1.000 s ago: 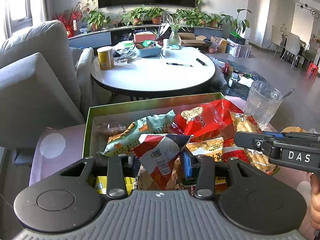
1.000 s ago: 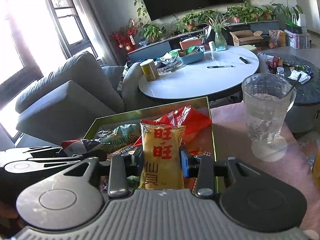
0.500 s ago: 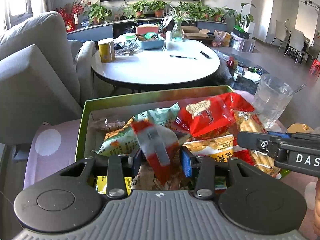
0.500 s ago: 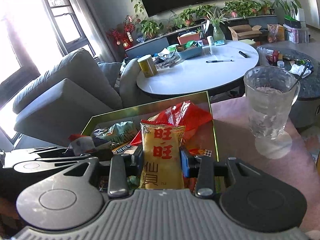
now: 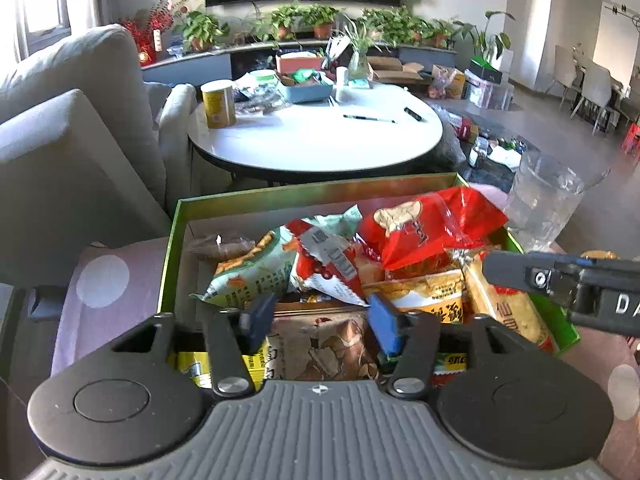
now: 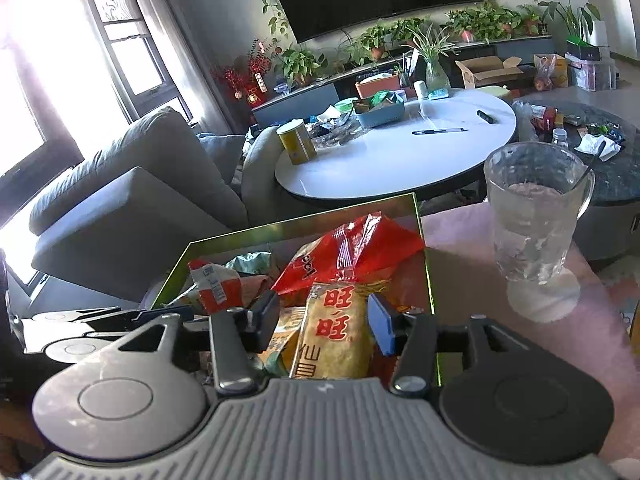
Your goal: Organize snacks
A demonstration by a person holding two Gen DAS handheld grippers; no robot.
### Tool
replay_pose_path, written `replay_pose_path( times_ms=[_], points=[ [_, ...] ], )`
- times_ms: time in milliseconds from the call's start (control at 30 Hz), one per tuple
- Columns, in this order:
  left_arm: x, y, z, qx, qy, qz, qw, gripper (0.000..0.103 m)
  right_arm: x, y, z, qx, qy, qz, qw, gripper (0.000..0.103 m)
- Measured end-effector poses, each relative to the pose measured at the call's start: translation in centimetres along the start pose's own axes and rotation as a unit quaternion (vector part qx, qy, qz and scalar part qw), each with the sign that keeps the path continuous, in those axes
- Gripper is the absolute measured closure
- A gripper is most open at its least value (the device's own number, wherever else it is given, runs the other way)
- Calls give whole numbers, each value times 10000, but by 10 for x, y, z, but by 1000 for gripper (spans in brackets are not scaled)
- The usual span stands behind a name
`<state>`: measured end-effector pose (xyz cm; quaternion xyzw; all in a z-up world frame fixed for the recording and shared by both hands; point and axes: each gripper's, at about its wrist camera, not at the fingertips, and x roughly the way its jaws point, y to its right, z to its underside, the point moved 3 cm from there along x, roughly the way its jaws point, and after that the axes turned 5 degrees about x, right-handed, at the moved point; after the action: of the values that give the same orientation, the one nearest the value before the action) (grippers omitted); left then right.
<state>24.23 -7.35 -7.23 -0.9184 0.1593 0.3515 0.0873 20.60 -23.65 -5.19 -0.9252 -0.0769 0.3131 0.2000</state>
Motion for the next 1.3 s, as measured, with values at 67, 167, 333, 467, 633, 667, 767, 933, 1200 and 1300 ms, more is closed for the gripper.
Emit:
replay_pose_path(
  times_ms=[67,167,333,467,633,667,767,933,1200,1300],
  points=[
    [-7,0,-1,-5,143,-112,9998,33,-1,-1,0,-17,4,-4,10000,23],
    [-18,1,-2,64,269,-220,9994,29,-3,-2,0,-9,1,-11,10000,23],
    [-36,-1,1,10,402,-306,9987,22,-12,-8,2,-76,39,-58,9999,23],
    [-50,-4,5,-77,482,-351,9982,18,-23,-15,3,-133,105,-77,9998,23],
    [-70,-6,12,-262,554,-279,9977,15,-41,-20,4,-158,218,-118,9996,23],
    [-75,-5,14,-285,569,-244,9977,15,-44,-21,5,-177,232,-132,9995,23],
    [-88,-3,21,-306,610,-237,9974,14,-53,-25,10,-252,245,-145,9993,23],
    [-109,1,33,-302,687,-275,9968,7,-65,-31,20,-289,225,-170,9992,23],
    [-136,2,50,-366,783,-312,9958,4,-90,-40,32,-355,313,-257,9985,23],
    [-144,4,58,-339,783,-378,9956,4,-97,-43,35,-392,332,-277,9983,23]
  ],
)
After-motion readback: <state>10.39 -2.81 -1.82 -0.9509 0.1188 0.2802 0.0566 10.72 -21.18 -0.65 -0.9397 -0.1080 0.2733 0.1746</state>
